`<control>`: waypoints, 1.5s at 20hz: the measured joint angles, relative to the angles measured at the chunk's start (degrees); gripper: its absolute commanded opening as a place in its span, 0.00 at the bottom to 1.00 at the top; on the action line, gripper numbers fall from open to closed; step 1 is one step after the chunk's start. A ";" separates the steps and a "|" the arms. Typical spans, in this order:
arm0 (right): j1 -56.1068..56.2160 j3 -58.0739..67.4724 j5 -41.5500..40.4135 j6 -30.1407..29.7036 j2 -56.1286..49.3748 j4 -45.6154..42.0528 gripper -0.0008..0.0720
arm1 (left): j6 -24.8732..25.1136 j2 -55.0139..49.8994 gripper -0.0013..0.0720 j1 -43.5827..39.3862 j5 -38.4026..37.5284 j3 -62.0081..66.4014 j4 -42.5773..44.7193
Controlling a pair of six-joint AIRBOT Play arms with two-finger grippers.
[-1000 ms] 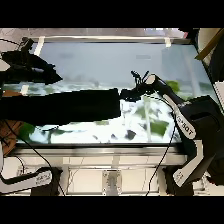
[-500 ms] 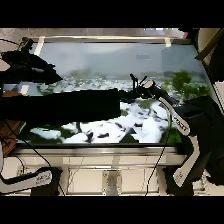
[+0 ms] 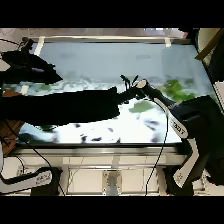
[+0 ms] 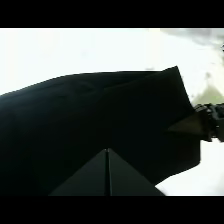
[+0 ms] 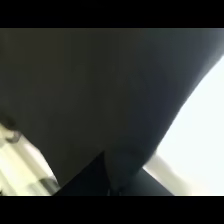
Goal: Fold the clothes and pants, and hang the long-sleeved shirts on hangers.
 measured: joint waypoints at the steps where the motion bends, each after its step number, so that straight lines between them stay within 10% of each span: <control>1: -1.46 0.33 2.73 0.81 1.18 -1.60 0.02 | 0.00 -0.02 0.04 -0.09 0.00 -0.02 0.00; 15: -20.09 6.49 29.90 9.29 17.31 -16.09 0.02 | -0.22 -18.82 0.04 -27.93 7.67 -0.04 -0.04; 30: 1.40 16.00 20.72 21.88 16.76 -16.72 0.02 | -4.50 -22.18 0.04 -28.39 7.85 -0.04 7.96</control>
